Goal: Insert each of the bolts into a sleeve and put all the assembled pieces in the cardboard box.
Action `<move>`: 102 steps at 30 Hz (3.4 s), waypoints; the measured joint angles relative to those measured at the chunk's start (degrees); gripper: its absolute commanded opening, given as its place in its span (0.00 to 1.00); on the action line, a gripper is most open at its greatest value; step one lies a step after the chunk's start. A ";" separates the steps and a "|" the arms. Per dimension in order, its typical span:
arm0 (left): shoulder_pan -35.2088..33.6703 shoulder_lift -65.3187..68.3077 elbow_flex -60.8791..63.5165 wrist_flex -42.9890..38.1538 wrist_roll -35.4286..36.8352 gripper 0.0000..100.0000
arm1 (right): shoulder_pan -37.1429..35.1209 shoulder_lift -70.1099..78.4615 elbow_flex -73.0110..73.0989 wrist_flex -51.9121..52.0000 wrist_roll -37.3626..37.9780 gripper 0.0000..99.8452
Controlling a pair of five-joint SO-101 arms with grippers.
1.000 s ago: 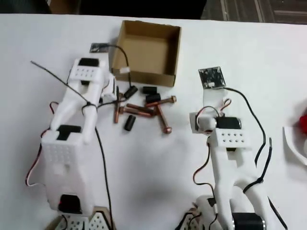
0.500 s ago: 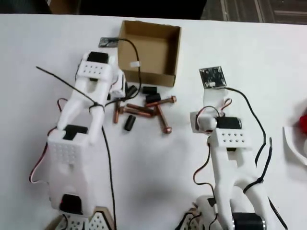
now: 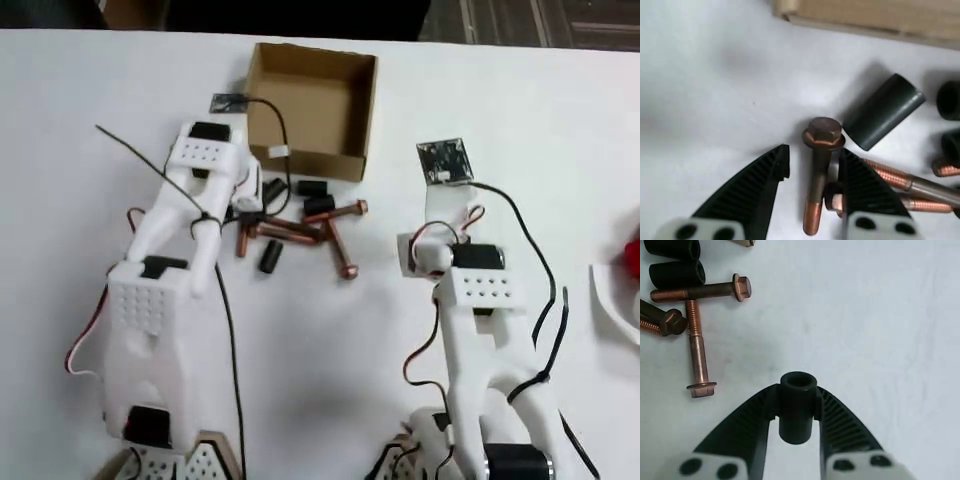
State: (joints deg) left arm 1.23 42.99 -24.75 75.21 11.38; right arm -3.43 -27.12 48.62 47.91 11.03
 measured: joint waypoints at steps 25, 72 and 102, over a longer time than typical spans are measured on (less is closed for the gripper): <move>1.05 0.35 -0.09 -0.97 -3.34 0.03 | 0.00 0.00 0.00 0.00 0.00 0.02; 12.84 -89.93 83.69 -83.16 14.24 0.03 | -12.84 -49.05 48.09 -63.21 -7.12 0.02; 28.57 -68.40 69.36 -86.07 1.49 0.03 | -14.68 21.10 41.58 -129.76 -4.13 0.02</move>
State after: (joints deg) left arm 29.80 -25.41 44.62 -10.86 12.88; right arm -18.11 -6.02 90.20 -81.85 6.90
